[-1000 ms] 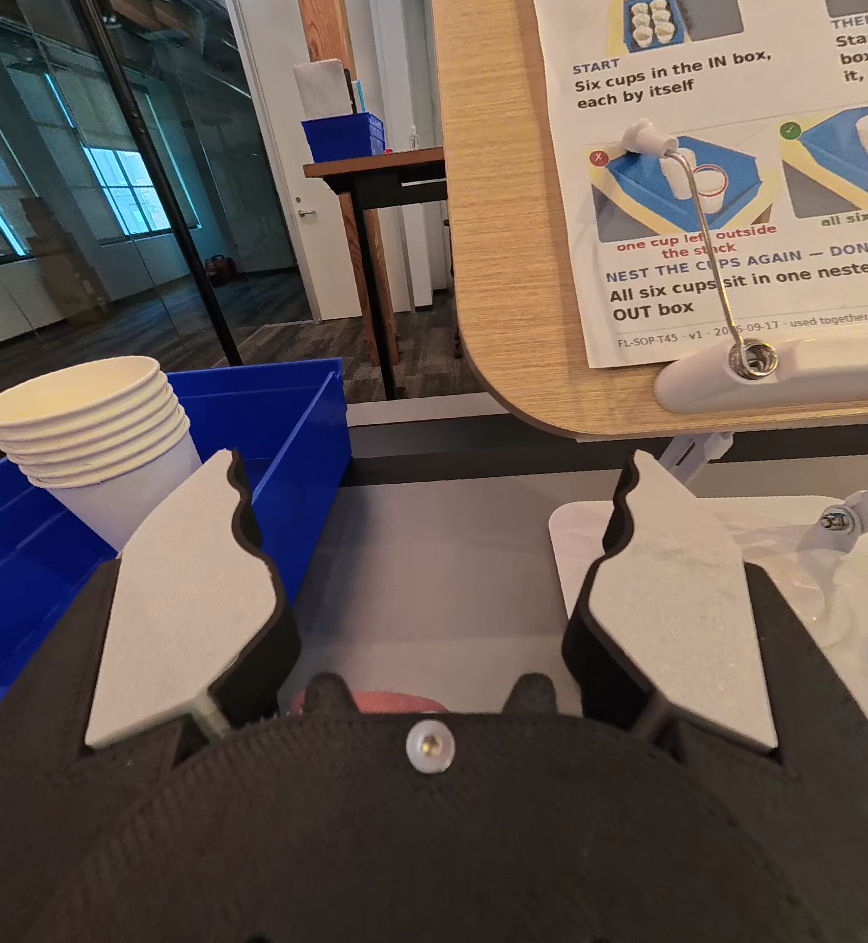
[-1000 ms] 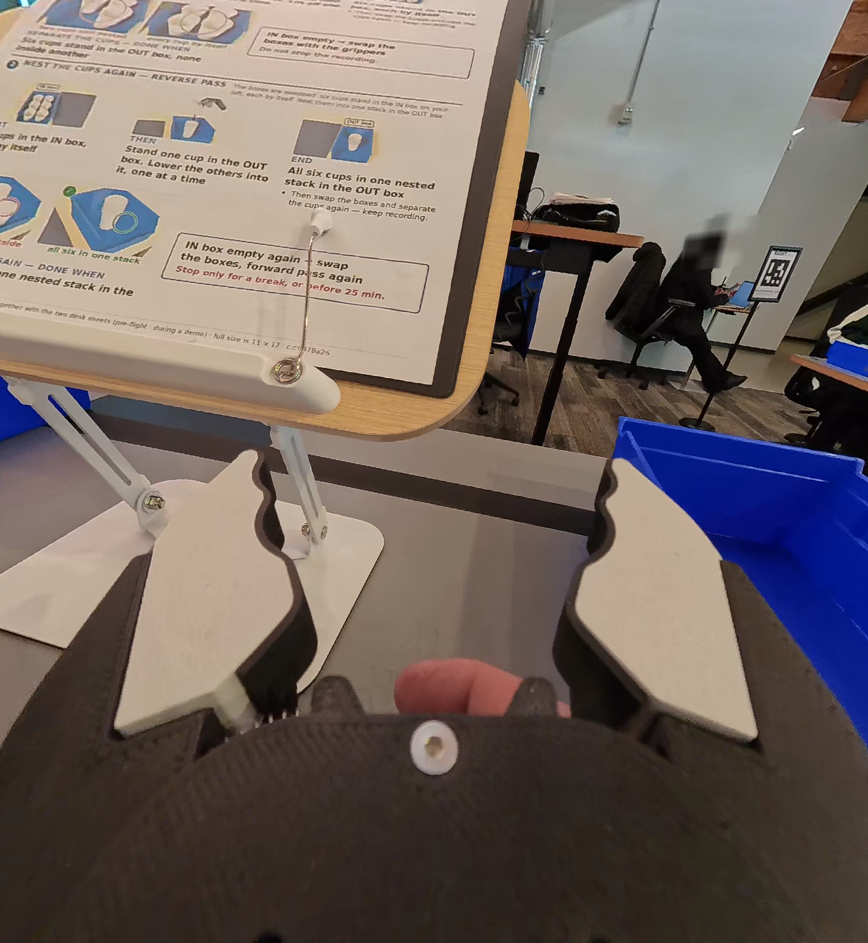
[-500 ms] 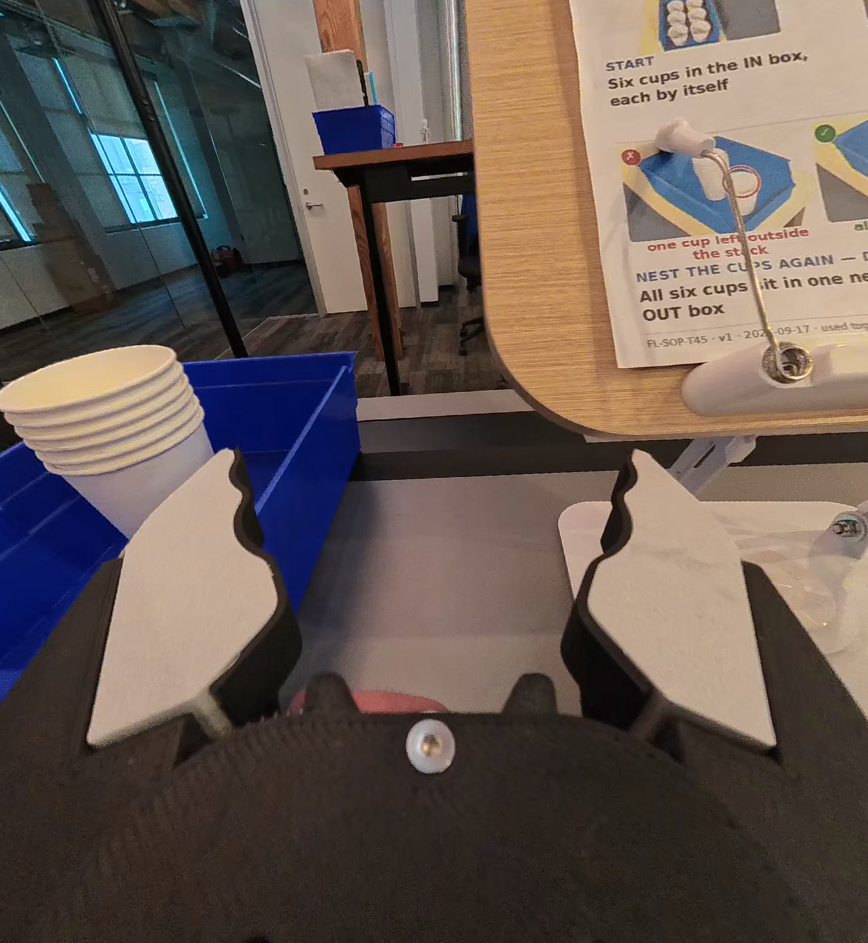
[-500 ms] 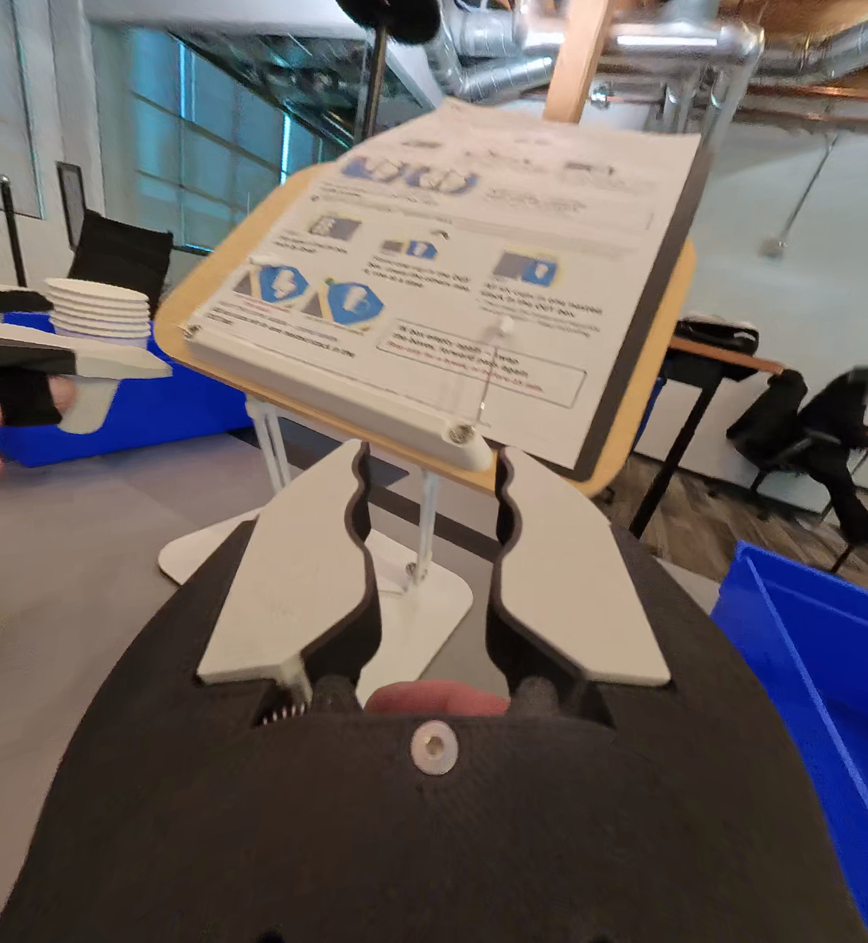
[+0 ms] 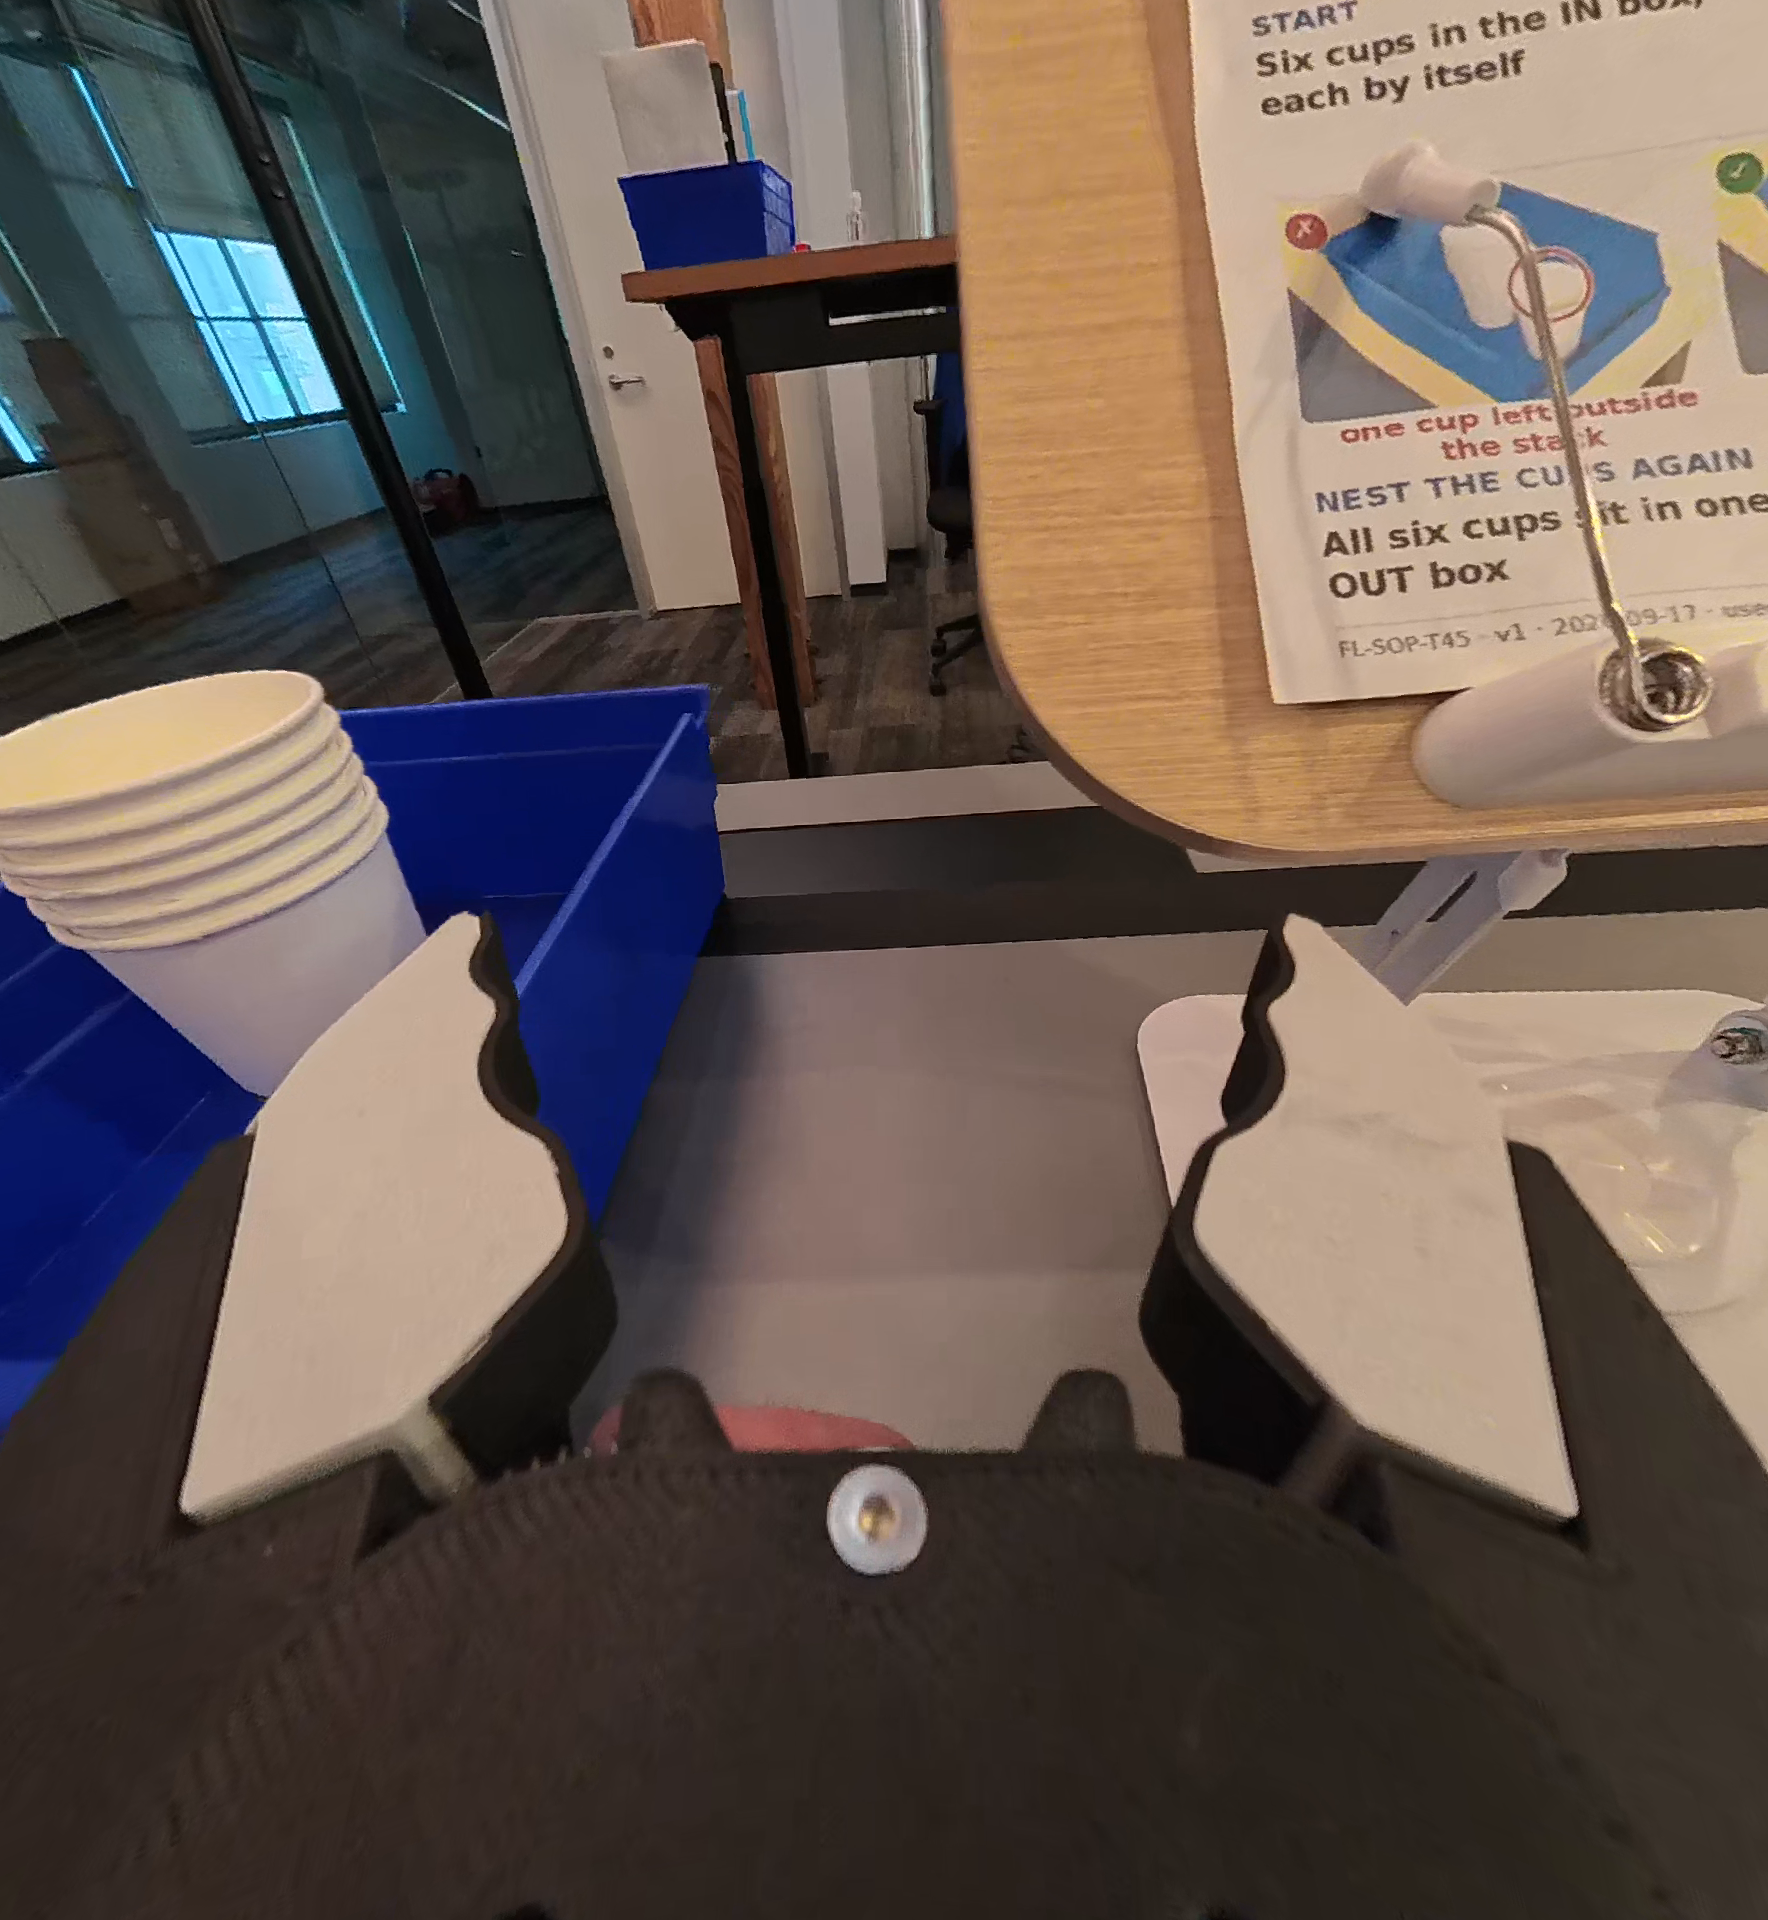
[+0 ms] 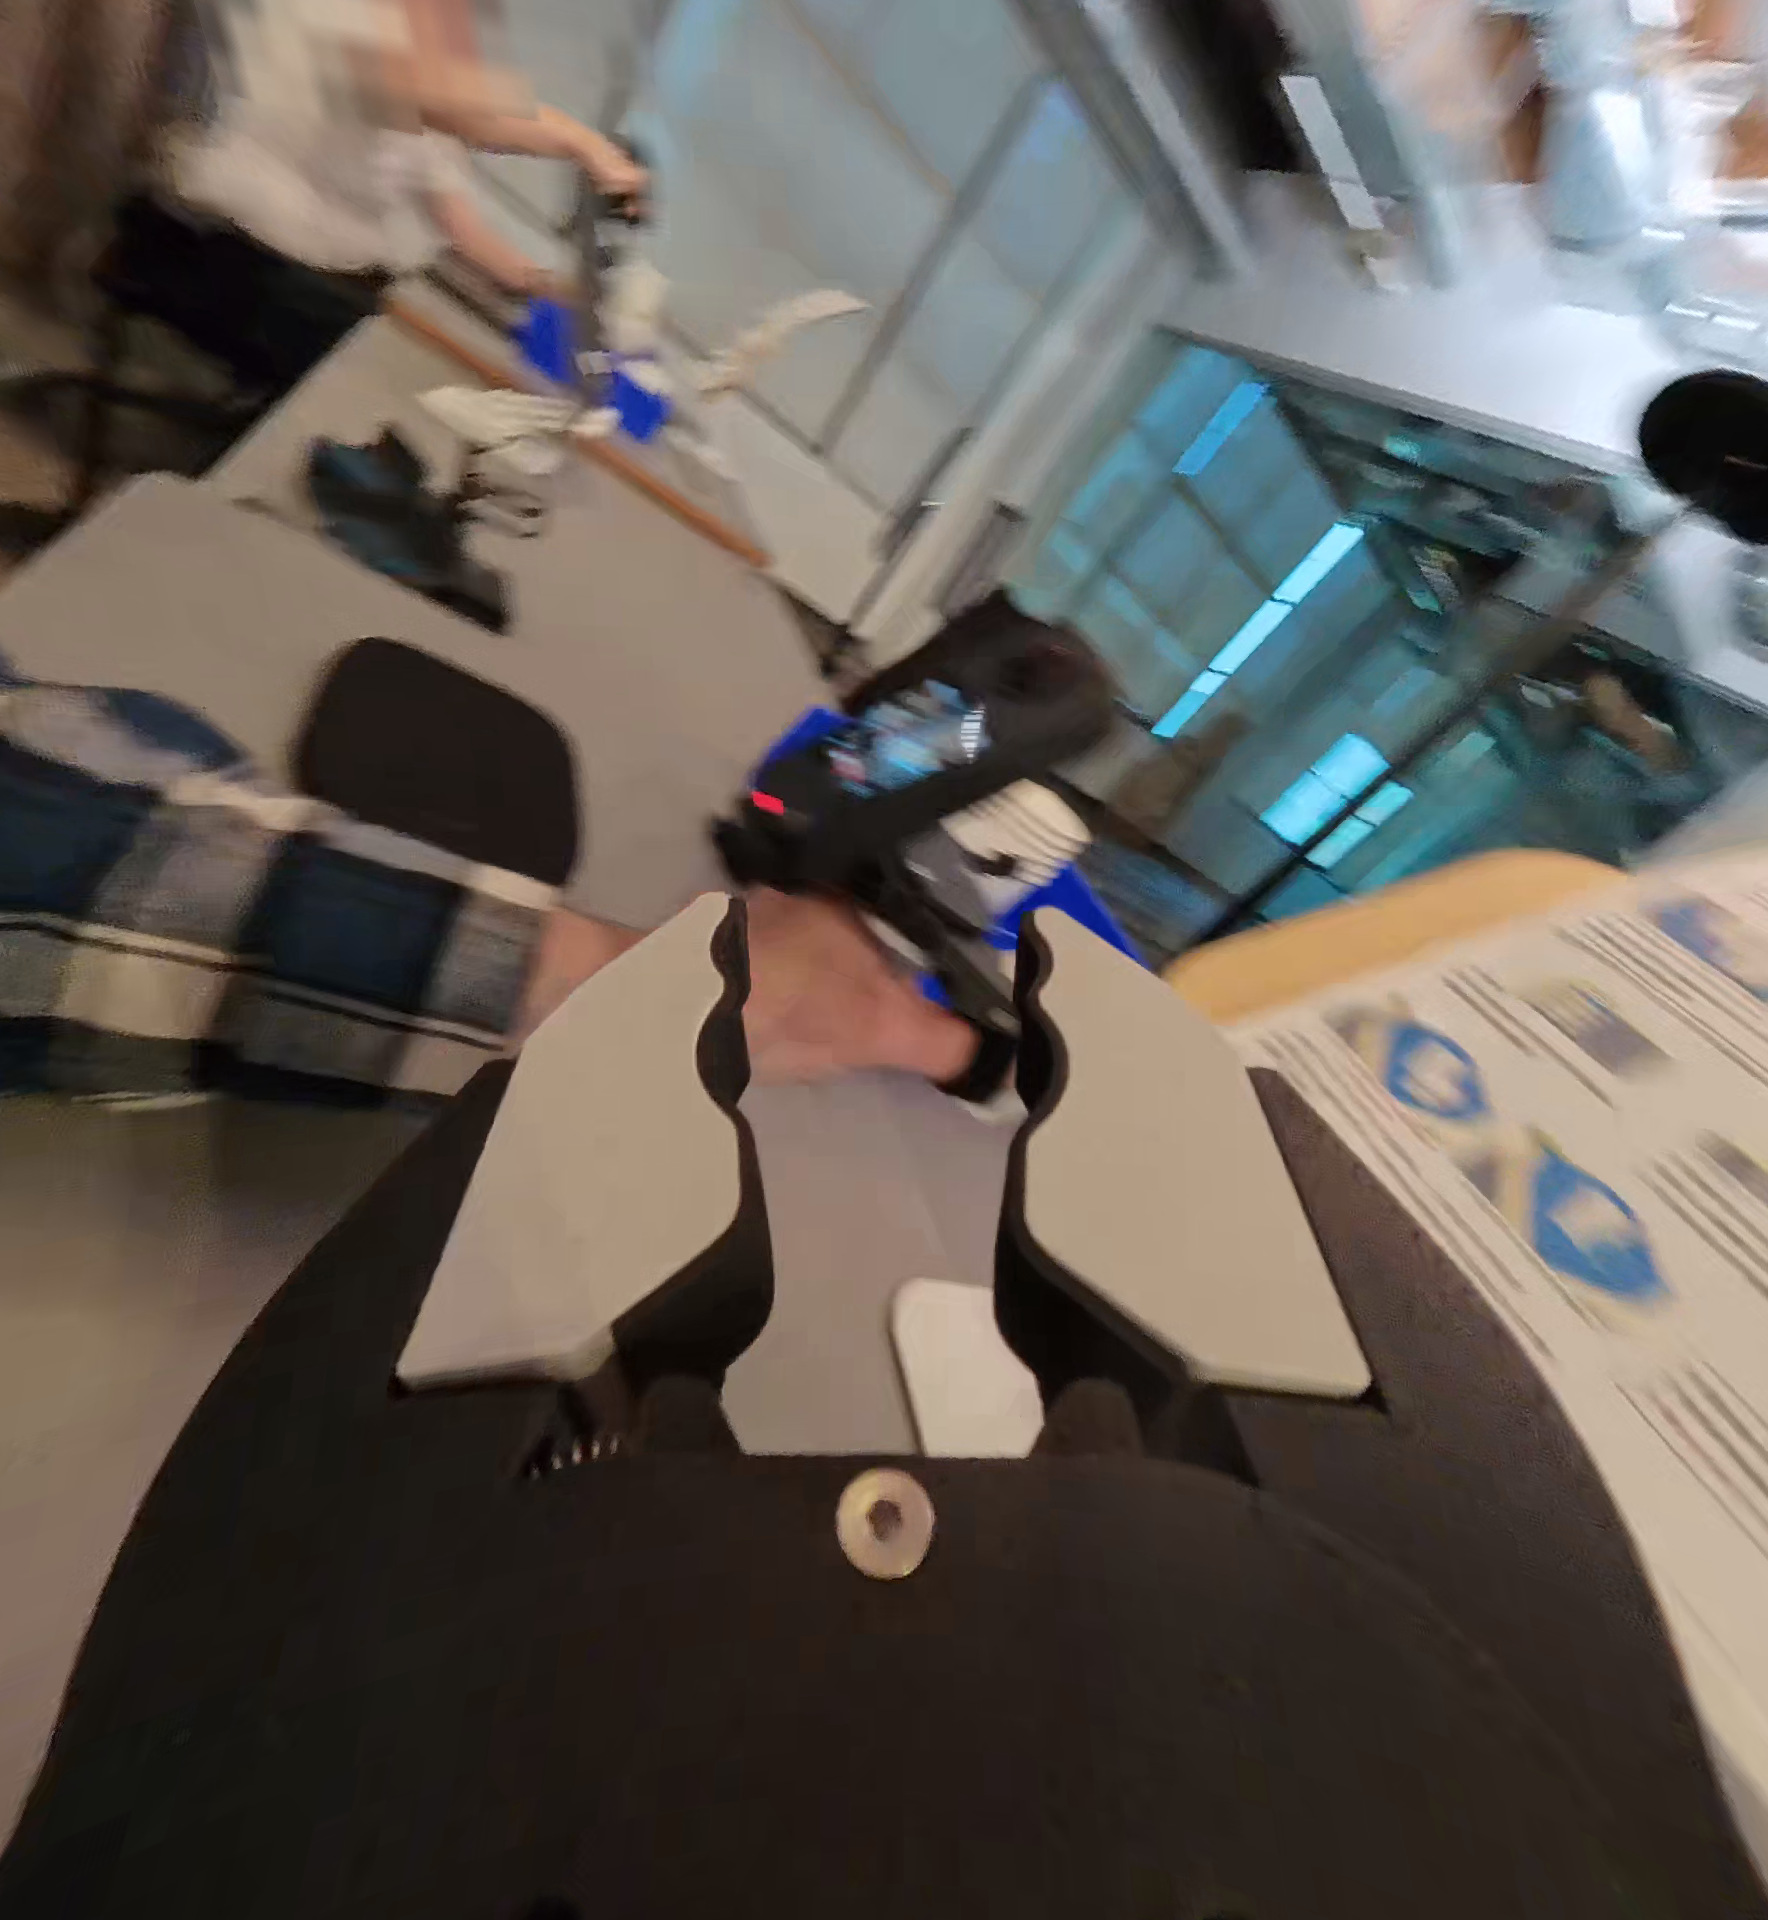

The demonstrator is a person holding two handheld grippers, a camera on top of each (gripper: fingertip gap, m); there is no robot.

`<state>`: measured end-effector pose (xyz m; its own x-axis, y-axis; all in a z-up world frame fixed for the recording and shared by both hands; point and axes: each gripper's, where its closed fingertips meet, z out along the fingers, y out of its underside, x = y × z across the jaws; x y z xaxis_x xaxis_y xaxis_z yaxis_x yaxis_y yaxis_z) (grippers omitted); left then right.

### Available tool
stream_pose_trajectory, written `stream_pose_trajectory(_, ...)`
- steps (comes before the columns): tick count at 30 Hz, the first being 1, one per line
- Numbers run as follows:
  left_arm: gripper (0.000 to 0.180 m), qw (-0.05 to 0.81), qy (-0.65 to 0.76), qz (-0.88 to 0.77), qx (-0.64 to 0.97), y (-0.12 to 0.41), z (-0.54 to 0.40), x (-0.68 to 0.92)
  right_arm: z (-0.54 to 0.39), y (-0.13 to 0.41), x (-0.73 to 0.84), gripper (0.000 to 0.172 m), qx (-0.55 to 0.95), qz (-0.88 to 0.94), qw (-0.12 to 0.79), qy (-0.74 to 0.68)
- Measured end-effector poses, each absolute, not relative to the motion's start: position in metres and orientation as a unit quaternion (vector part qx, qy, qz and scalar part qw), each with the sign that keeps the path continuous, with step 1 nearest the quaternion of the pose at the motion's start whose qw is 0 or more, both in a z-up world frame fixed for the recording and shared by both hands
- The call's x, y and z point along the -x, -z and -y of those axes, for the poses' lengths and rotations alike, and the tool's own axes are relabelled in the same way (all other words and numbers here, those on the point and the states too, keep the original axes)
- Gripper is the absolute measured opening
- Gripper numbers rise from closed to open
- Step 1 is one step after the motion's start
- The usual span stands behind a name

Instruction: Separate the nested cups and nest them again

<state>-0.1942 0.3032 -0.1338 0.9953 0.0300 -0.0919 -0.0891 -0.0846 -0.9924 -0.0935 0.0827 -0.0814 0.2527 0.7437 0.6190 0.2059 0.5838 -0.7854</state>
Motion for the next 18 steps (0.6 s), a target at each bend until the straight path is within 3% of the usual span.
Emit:
stream_pose_trajectory(6,0.13,0.672,-0.058,-0.034,0.737,0.137,-0.304,0.189,-0.033,0.121,0.171,0.054,0.331,0.72,0.584,-0.173)
stream_pose_trajectory(18,0.13,0.667,-0.059,-0.035,0.742,0.141,-0.309,0.19,-0.028,0.136,0.214,0.058,0.279,0.764,0.552,-0.186)
